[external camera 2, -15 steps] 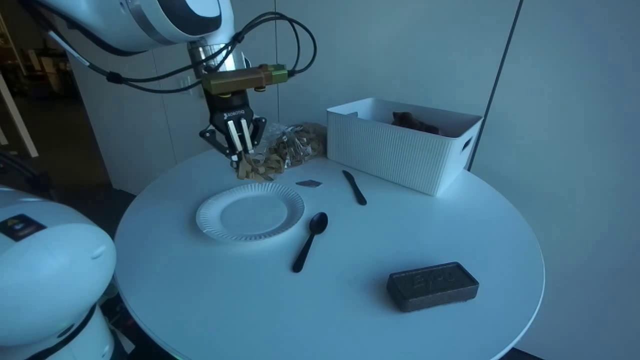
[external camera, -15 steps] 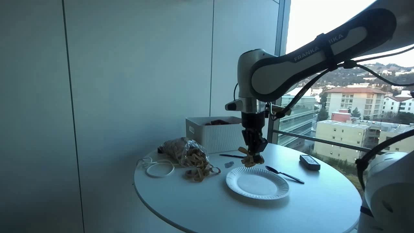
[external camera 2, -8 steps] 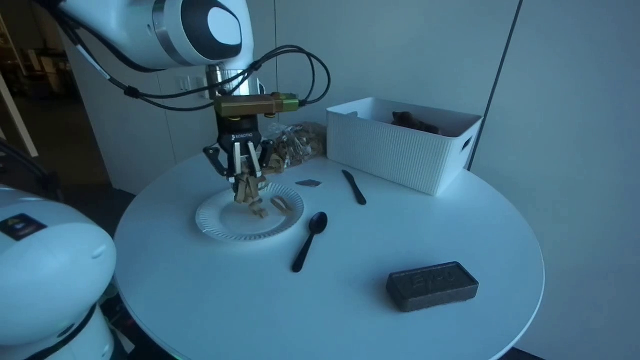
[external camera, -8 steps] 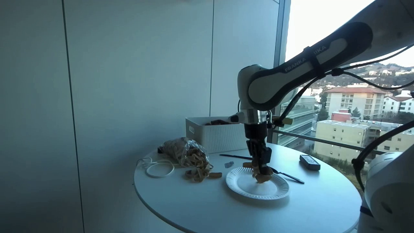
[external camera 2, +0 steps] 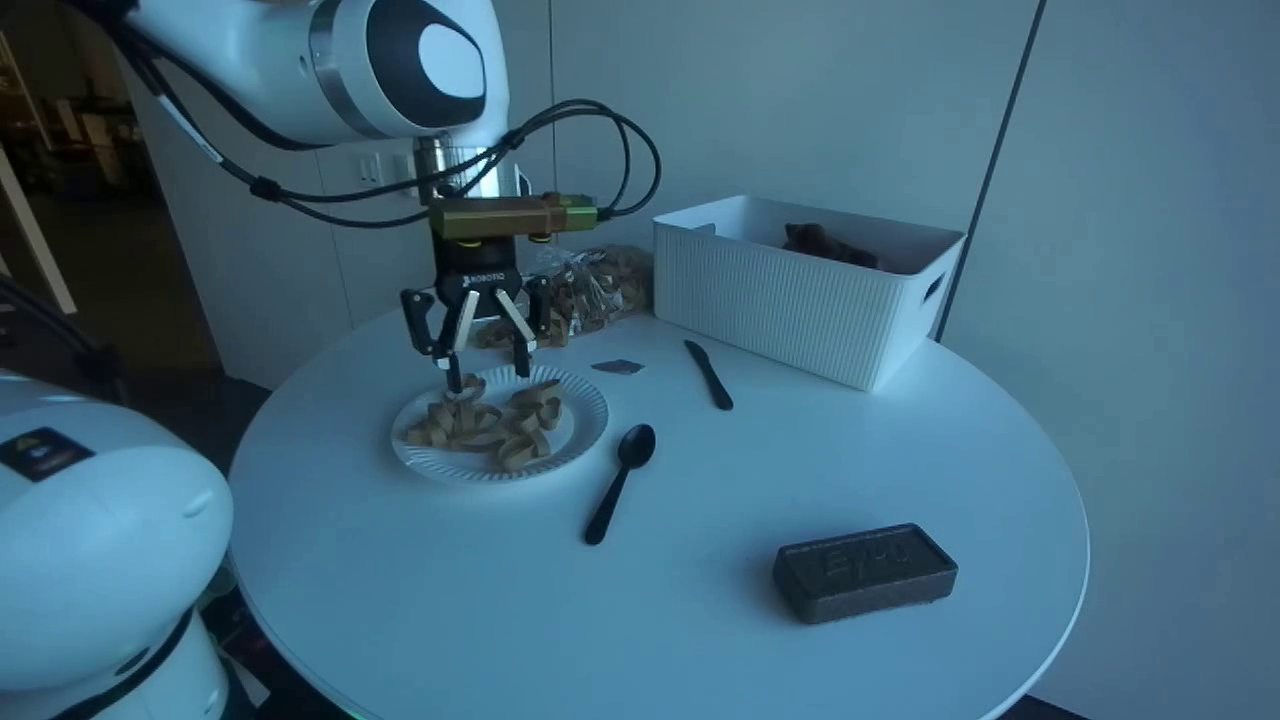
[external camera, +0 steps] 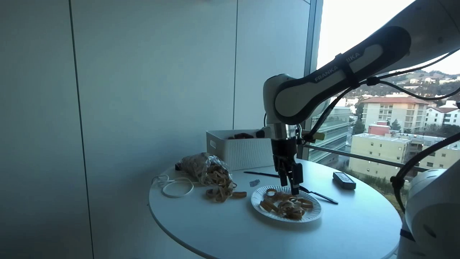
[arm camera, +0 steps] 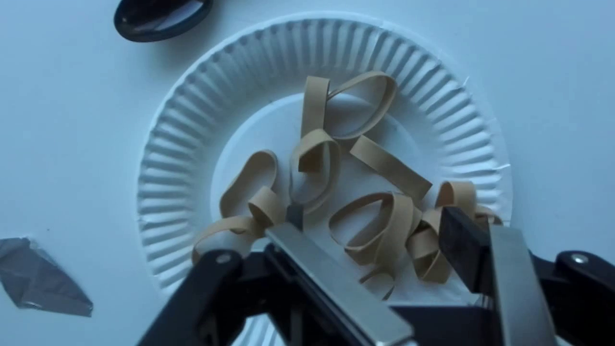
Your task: Take the spoon off of the plate and but the rubber bands on the plate
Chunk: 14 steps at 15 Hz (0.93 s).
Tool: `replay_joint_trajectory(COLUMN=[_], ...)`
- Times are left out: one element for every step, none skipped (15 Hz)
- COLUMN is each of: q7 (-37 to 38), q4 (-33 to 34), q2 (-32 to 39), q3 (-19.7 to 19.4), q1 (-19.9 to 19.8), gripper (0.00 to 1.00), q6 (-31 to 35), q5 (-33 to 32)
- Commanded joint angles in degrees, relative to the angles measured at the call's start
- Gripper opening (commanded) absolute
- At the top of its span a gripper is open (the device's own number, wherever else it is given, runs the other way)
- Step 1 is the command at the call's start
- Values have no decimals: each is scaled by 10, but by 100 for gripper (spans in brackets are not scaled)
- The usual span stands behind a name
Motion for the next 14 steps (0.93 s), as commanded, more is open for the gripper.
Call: replay_joint_trajectory(q7=[-8,-16,-38,-45,-49,-52,-48,-51,-51,-48,-44,-44,-43,-39], q4=[0,-3,-6,-5,-1,3,9,15,22,25,26,29,34,40], q2=[-4,-15,-33,-41,-42,-43,-33,-23,0,18,43,63,87,118], q3=[-2,2,7,17,27,35,43,47,51,56,61,65,68,70], q1=[10,17,30,39,50,62,73,83,91,94,94,93,89,84], gripper=[94,96,99,100,100,100,100,100,100,99,100,100,100,100], q6=[4,10,15,12,16,27,50,76,118,164,219,269,317,361], q5=[-1,-4,-8,-13,-13,-12,-12,-12,-14,-21,-35,-48,-62,-72])
